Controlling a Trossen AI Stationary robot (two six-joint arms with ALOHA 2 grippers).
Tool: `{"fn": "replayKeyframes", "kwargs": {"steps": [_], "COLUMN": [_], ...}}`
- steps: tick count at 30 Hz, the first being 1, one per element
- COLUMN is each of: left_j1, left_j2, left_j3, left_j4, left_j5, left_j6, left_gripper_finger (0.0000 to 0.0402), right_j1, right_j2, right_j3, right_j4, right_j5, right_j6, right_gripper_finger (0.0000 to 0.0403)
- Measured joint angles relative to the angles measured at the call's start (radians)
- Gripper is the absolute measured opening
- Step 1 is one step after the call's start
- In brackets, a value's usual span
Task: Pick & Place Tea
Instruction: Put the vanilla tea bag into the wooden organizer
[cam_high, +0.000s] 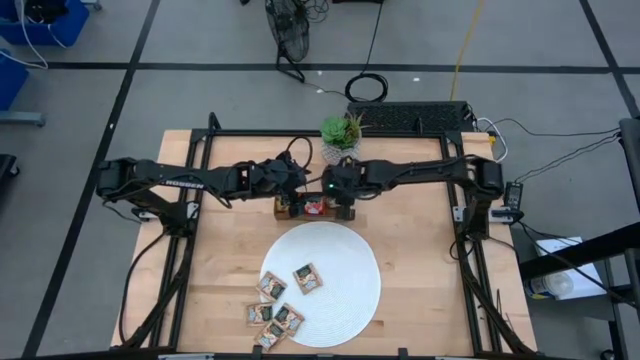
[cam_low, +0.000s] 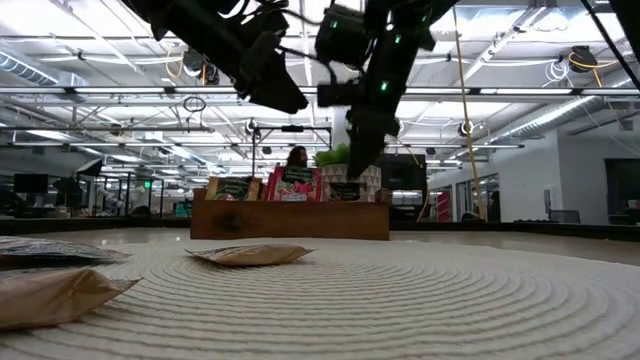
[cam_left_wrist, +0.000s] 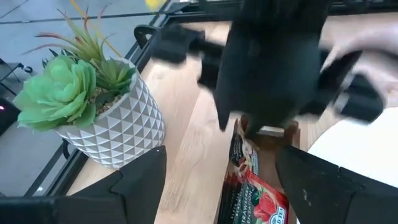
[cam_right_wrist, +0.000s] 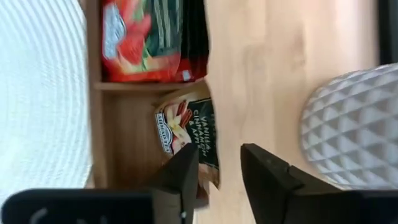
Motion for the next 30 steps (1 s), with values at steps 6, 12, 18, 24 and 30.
{"fn": "replayKeyframes", "kwargs": {"steps": [6,12,18,24,30], "left_j1": [0.001,-0.007,-0.103,-0.26,-0.417], "left_j2": [-0.008,-0.008,-0.007,-0.007,0.015], "left_j3": [0.001,0.001,0.001,0.001,-0.001], "left_j4": [-0.172,-0.491,-0.622,-0.637,-0.653], "left_j5": [0.002,0.117,0.217,0.237,0.216], "left_j6": [-0.016,-0.25,-0.42,-0.688,-1.044], "left_gripper_finger": [0.0299,0.0299,0.0299,0.0299,0.0299], "right_j1": [0.004,0.007,0.018,0.048,0.111], "right_j2": [-0.173,-0.391,-0.58,-0.69,-0.78], "right_j3": [0.0,-0.134,-0.483,-0.753,-0.914], "right_j4": [-0.055,0.055,0.471,0.804,1.033], "right_j5": [-0.006,-0.08,-0.087,-0.087,-0.087], "right_j6": [0.054,0.115,0.113,0.143,0.117], "right_gripper_finger": [0.0128,0.0128,0.0126,0.0126,0.0125]}}
